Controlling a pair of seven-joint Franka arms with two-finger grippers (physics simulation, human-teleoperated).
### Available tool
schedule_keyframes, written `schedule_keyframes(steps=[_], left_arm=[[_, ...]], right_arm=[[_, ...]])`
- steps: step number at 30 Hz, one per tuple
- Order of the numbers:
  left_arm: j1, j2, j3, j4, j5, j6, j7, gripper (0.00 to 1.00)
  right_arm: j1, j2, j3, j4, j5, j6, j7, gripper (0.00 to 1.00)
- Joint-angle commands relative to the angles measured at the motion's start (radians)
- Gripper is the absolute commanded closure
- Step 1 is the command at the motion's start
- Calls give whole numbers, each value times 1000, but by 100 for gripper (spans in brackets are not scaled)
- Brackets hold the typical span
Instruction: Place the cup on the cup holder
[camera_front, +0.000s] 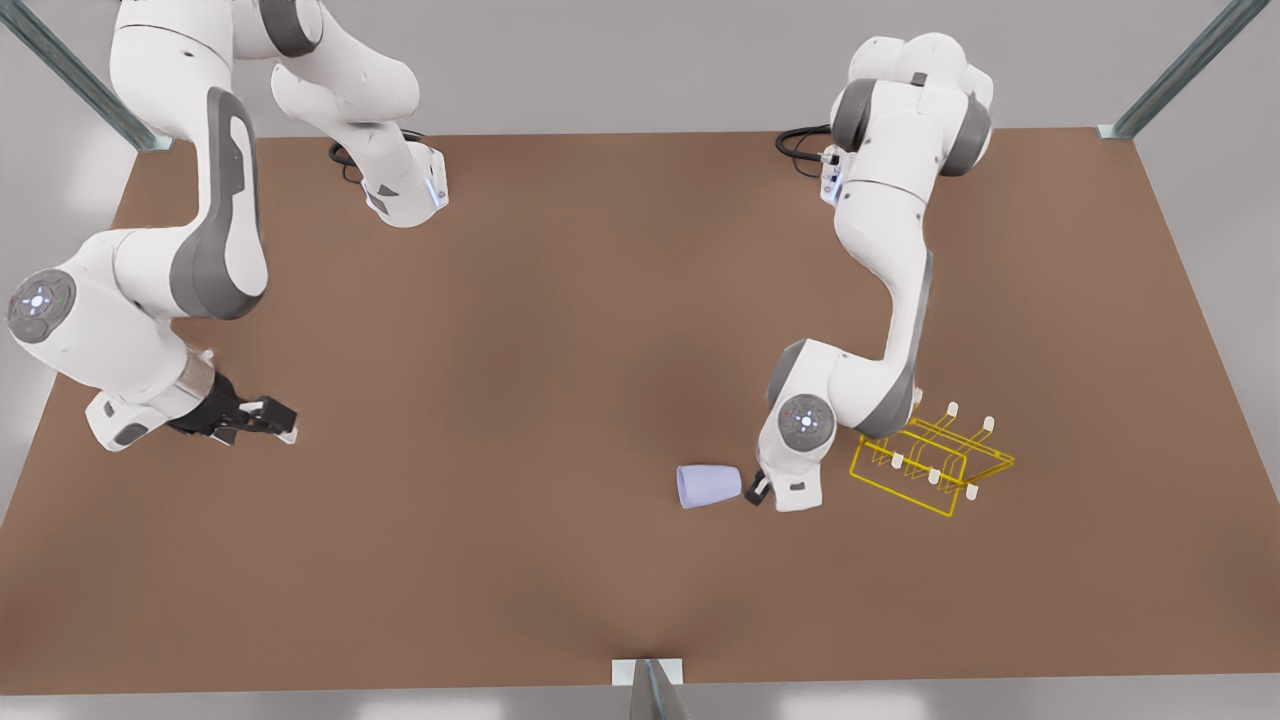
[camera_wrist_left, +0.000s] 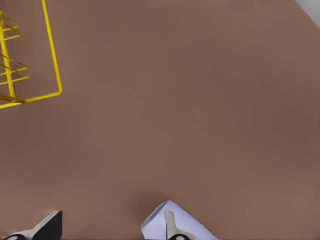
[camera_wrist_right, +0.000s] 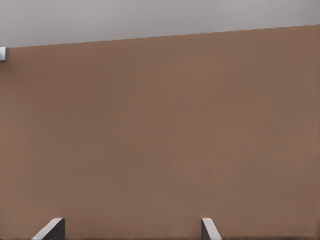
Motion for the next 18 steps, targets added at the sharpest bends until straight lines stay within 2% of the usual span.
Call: schedule_keyframes(steps=[1,4,5,6,13,15,18], left_arm=[[0,10,-4,1,-13,175,-1652,0],[12,1,-68,-31,13,180,-1611,0],[21,-3,-158,-39,123,176,-1397,0],[29,1,-197,-46,130,181,-1225,0],[73,43,-211,-39,21,238,-1248,0],[93,44,-206,-39,10,235,-1374,0],[93,60,-201,-34,22,258,-1238,0]], right_arm=[[1,10,0,17,-18,-136,21,0],[-2,10,-1,17,-18,-136,19,0],[-2,12,-1,17,-18,-136,19,0],[-2,12,-1,17,-18,-136,19,0],[-2,18,-1,17,-17,-136,13,0],[-3,18,-1,17,-17,-134,13,0],[-3,19,-1,17,-15,-134,13,0]])
